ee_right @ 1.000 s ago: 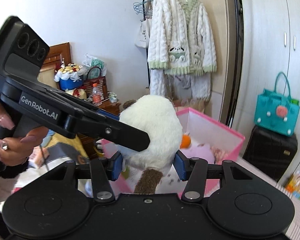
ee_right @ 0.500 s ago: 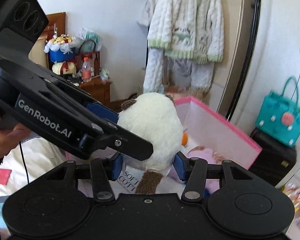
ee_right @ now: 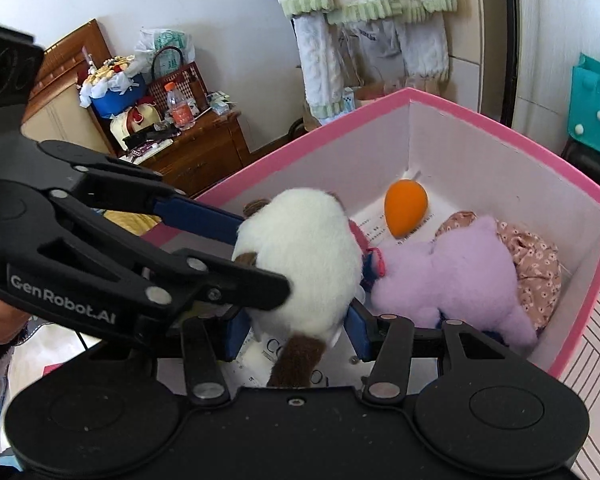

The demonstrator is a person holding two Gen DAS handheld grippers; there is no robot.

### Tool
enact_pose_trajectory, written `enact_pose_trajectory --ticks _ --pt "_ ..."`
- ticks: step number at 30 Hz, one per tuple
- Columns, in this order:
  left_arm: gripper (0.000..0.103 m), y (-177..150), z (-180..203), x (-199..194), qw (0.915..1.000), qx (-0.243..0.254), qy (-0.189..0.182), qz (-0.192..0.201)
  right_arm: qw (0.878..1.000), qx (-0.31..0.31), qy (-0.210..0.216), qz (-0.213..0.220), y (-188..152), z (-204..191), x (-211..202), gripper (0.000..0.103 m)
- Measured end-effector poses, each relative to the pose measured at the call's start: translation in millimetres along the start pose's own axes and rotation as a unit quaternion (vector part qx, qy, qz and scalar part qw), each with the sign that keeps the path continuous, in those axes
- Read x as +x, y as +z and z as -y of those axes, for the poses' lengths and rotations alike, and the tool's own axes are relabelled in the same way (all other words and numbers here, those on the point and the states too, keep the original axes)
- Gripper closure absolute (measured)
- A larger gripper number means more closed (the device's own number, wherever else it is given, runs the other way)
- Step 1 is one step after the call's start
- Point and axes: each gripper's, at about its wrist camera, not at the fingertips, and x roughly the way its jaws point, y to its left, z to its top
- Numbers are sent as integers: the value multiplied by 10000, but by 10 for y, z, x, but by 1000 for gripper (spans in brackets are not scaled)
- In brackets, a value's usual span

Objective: Organize soft objects
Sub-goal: 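Lower the plush cat into the box and open left tool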

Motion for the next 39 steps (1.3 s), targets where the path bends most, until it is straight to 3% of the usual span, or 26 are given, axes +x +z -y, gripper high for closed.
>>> enact_pose_trajectory --ticks 3,6,12,13,15,18,22,27,34,39 --pt "56 -10 -17 -23 10000 18 -64 73 9993 -265 -280 -34 5 -21 -6 47" --pt "64 7 -23 45 9999 -69 -146 45 9996 -245 -44 -126 7 16 -15 45" --pt "65 28 71 115 9986 371 337 184 9997 -78 183 130 -3 56 -151 44" --pt "64 33 62 127 9985 343 374 188 9996 -107 188 153 -2 52 -155 46" --pt "65 36 57 111 9985 290 398 236 9996 -131 192 153 0 50 -142 69" --pt "65 30 59 52 9985 231 363 349 9996 -222 89 119 -10 38 -105 90" --pt "65 29 56 35 9990 140 220 359 9982 -453 -383 82 -23 -6 -64 89" --pt "65 21 66 127 9992 133 255 292 9985 -125 510 -123 -44 55 -88 89" --pt "65 -11 71 118 9994 -61 75 339 9987 -115 498 34 -132 -53 -188 84" --pt "65 -95 116 23 9986 -90 218 469 9989 -209 210 375 -255 -116 -493 82"
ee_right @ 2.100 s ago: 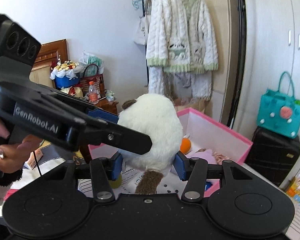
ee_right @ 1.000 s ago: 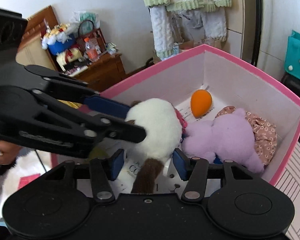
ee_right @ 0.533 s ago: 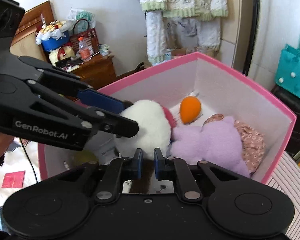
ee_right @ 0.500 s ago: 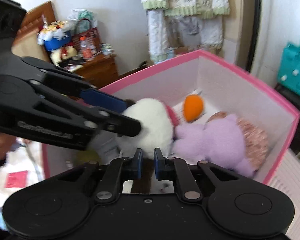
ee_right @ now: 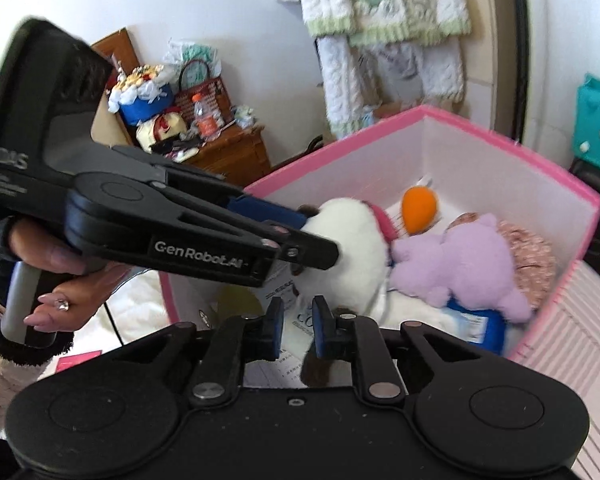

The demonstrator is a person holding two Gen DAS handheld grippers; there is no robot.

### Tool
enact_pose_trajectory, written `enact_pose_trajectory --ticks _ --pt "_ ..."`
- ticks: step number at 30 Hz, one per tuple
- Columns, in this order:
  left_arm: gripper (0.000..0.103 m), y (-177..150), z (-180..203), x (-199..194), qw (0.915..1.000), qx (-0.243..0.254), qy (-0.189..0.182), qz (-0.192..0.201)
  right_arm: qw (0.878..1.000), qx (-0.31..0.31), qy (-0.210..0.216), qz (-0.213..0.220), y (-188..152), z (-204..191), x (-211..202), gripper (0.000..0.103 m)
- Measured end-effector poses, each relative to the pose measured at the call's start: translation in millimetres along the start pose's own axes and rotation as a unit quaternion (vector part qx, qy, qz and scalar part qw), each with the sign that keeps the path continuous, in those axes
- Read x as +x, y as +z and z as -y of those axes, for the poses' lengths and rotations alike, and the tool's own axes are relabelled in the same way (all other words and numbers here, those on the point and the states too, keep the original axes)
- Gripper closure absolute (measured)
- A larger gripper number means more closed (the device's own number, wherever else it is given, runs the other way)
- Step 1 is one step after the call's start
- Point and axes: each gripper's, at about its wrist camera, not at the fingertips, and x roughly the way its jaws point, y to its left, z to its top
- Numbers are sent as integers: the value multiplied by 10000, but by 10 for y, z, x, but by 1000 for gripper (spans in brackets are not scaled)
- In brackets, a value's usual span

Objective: Organize soft objects

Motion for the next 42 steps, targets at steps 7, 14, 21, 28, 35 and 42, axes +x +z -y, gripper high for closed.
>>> enact_pose_trajectory --ticks 7,14,21,28,35,42 --pt "65 -86 72 -331 9992 -20 -46 402 9971 23 -506 567 -96 -76 -472 74" --pt "53 -126 232 -645 9982 27 -29 596 9909 61 -982 916 -182 -212 -828 63" --pt "50 -217 451 -999 9955 336 -147 878 9814 -27 -1521 1168 -365 -357 -1169 60" --pt "46 -384 678 -1358 9889 538 -403 1324 9727 155 -1806 1449 -522 -500 -1496 52" --pt "40 -563 908 -1438 9832 867 -310 1579 9575 325 -2300 1710 -786 -618 -1725 37" --pt "27 -789 975 -1435 9826 623 -476 1683 9316 712 -2982 1953 -1051 -650 -1871 1"
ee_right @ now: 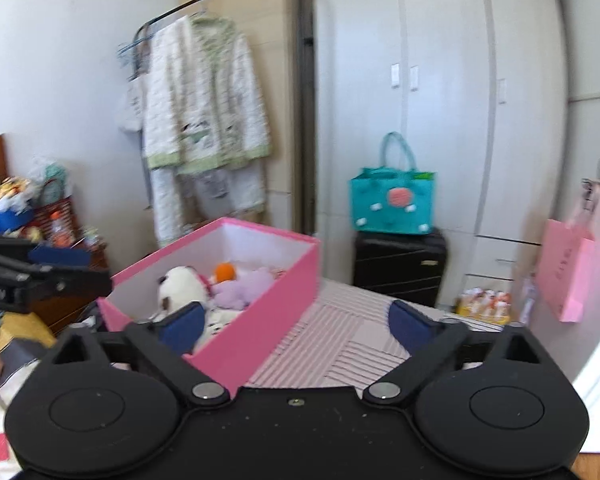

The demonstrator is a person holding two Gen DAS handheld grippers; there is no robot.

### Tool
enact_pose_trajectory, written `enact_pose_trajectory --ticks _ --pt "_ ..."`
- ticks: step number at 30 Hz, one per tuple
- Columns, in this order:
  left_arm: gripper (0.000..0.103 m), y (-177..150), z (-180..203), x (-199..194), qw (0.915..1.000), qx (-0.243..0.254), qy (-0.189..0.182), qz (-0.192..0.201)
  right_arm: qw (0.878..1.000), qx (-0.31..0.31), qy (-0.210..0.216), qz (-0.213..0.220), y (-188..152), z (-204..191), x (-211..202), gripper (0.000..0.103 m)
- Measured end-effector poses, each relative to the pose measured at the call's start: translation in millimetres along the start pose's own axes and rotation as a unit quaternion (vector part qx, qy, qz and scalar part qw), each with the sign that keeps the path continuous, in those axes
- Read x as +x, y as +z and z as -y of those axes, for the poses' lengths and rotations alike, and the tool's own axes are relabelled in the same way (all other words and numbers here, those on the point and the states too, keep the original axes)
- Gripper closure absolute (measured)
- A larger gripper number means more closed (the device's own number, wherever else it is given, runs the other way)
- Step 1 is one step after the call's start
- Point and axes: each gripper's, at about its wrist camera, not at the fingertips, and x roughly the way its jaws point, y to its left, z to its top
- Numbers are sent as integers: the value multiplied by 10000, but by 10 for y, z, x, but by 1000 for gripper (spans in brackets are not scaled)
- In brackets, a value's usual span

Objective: Organize soft objects

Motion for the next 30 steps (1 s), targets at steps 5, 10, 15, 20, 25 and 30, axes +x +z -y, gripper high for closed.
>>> enact_pose_trajectory --ticks 5,10,15,20,25,30 --pt "4 -148 146 -35 9994 140 291 152 9949 250 -904 -375 -28 -42 -52 0" --pt "0 -236 239 -32 9993 99 335 148 9946 -205 -909 -449 -136 -128 -149 0" --pt "0 -306 309 4 9989 140 439 -9 9924 41 -1209 -217 -279 -155 -328 0" --pt "0 -362 349 -10 9974 -2 718 -44 9911 216 -1304 -160 -344 -155 -468 0" --pt "0 -375 391 -42 9964 38 839 -69 9881 223 -1507 -201 -379 -178 -557 0" --pt "0 -378 447 -72 9963 124 848 -115 9888 398 -1425 -196 -444 -173 -601 0"
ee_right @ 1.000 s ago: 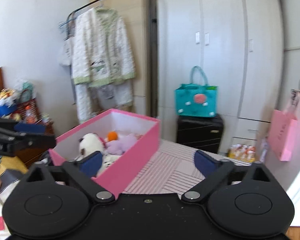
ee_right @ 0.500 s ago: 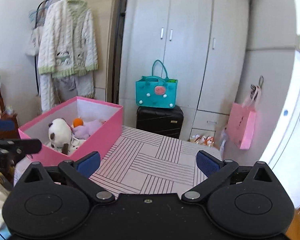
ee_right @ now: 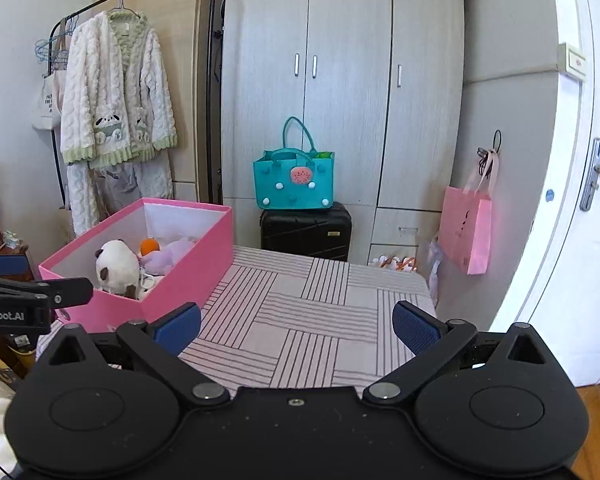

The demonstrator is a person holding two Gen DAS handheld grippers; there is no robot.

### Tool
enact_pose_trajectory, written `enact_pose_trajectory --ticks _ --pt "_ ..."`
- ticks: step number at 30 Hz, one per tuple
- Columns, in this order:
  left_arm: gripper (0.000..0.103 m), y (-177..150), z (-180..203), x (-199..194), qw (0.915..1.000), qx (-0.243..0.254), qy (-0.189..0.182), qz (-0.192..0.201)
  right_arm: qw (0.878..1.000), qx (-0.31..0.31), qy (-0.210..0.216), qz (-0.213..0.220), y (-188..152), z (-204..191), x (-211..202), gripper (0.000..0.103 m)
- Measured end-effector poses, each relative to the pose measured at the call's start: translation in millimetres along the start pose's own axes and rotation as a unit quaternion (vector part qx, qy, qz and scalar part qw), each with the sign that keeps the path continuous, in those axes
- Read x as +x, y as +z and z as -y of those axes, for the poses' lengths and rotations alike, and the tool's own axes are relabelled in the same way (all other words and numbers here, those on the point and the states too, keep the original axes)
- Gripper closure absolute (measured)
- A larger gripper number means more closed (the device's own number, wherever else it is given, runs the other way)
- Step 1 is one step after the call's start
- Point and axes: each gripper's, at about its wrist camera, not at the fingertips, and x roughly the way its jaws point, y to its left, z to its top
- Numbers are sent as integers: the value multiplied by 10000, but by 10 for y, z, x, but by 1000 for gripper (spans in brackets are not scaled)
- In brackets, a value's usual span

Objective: Organize soft objects

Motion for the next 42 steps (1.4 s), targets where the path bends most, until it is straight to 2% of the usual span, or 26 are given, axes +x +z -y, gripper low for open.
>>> enact_pose_trajectory --ticks 7,13,19,25,35,42 --pt "0 -63 66 1 9997 68 203 -131 10000 19 -69 -35 -66 -8 20 0" --pt "0 -132 141 -14 9982 217 553 -5 9996 -124 -129 203 -139 -51 1 0" --pt "0 -184 147 -1 9986 128 514 -72 9996 -114 -169 192 -176 -23 39 0" --pt "0 -183 134 0 9982 100 583 -27 9983 -73 -364 455 -205 21 -11 0" --pt "0 -184 117 -8 9960 279 844 -4 9985 -67 -412 347 -234 51 22 0" --pt "0 -208 109 -23 9960 289 841 19 9981 -50 -525 327 -253 54 20 0"
